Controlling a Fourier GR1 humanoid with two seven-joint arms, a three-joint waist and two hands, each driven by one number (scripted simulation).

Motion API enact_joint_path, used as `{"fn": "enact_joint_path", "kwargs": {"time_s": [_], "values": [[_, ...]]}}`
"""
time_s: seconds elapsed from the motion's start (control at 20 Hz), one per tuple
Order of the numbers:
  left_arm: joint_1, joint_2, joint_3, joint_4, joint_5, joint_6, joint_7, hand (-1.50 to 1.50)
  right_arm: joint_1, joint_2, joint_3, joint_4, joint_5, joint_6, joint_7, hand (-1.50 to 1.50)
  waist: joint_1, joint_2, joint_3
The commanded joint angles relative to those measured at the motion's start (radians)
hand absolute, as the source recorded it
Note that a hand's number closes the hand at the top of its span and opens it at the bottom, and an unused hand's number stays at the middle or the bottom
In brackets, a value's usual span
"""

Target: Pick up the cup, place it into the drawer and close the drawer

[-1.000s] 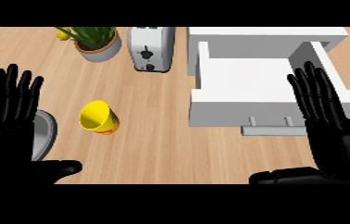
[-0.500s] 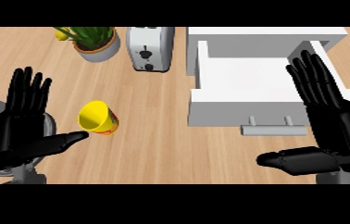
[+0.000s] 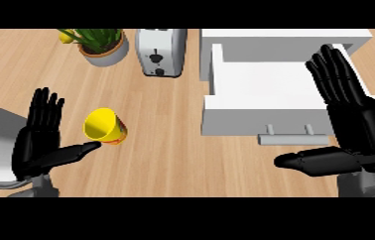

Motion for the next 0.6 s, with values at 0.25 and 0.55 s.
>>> {"fn": "enact_joint_path", "kwargs": {"time_s": [0.25, 0.55], "values": [[-0.038, 0.047, 0.061, 0.359, -0.016, -0.051, -0.2, -1.5, -0.027, 0.014, 0.002, -0.036, 0.026, -0.034, 0.06, -1.5, -0.004, 0.0, 0.0], [-0.065, 0.026, 0.047, 0.505, -0.039, -0.021, -0.33, -1.5, -0.049, -0.028, -0.067, -0.009, -0.046, 0.03, 0.051, -1.5, -0.001, -0.001, 0.0]]}}
